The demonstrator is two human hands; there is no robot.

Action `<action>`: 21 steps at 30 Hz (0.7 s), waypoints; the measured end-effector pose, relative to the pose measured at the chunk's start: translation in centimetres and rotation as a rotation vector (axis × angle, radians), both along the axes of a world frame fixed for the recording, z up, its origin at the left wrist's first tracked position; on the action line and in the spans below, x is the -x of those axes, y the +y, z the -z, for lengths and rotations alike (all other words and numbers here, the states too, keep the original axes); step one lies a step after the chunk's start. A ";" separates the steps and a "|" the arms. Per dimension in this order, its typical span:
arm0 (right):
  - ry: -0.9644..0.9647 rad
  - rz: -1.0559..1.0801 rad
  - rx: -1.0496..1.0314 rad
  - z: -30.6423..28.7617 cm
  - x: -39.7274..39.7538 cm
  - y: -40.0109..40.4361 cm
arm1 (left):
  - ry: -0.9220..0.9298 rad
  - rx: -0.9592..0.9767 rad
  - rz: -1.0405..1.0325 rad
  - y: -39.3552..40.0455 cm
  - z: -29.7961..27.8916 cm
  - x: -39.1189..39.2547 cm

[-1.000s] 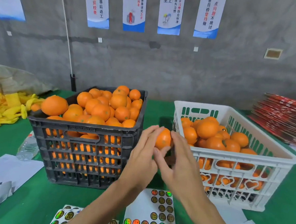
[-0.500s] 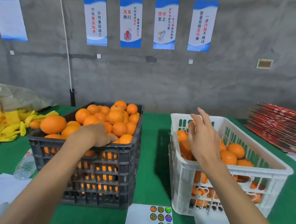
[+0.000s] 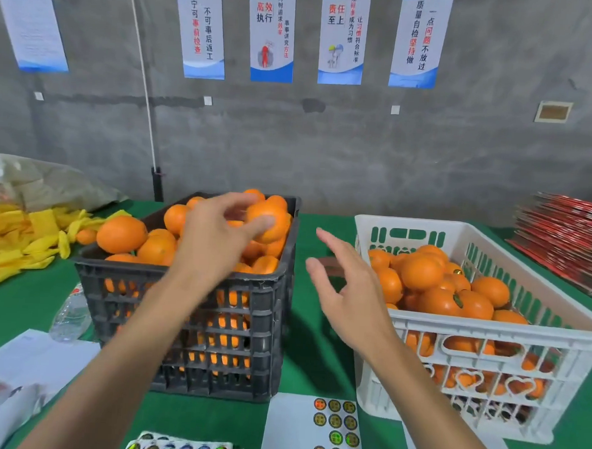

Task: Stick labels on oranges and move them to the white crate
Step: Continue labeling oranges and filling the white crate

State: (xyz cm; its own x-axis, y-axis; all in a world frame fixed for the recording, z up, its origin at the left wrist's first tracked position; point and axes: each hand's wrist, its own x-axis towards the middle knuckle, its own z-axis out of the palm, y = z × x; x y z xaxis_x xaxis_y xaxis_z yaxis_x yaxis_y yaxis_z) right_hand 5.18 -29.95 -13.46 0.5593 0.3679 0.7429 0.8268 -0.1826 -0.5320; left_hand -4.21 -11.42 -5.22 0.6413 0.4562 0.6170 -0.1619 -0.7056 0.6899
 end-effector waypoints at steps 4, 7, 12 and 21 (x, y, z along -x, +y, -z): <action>0.212 -0.176 -0.162 2.7 0.9 -0.7 | -0.132 0.270 0.318 -5.5 5.6 -0.6; 0.230 -0.109 -0.168 6.7 1.2 -3.0 | -0.031 0.416 0.523 -6.9 11.5 -1.4; 0.392 -0.027 0.157 14.4 1.9 -5.4 | 0.281 0.387 0.626 -6.2 20.2 -2.3; 0.170 0.010 0.758 19.8 2.6 -6.3 | 0.321 0.481 0.442 -5.8 29.2 -1.3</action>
State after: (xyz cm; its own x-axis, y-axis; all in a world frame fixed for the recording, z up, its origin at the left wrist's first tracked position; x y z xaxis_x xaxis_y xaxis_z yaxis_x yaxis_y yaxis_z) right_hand 2.63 -36.24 -33.26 0.6492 0.7356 0.1935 0.7412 -0.5546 -0.3782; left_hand -2.91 -17.18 -34.44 0.9439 0.2863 0.1644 -0.0995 -0.2281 0.9685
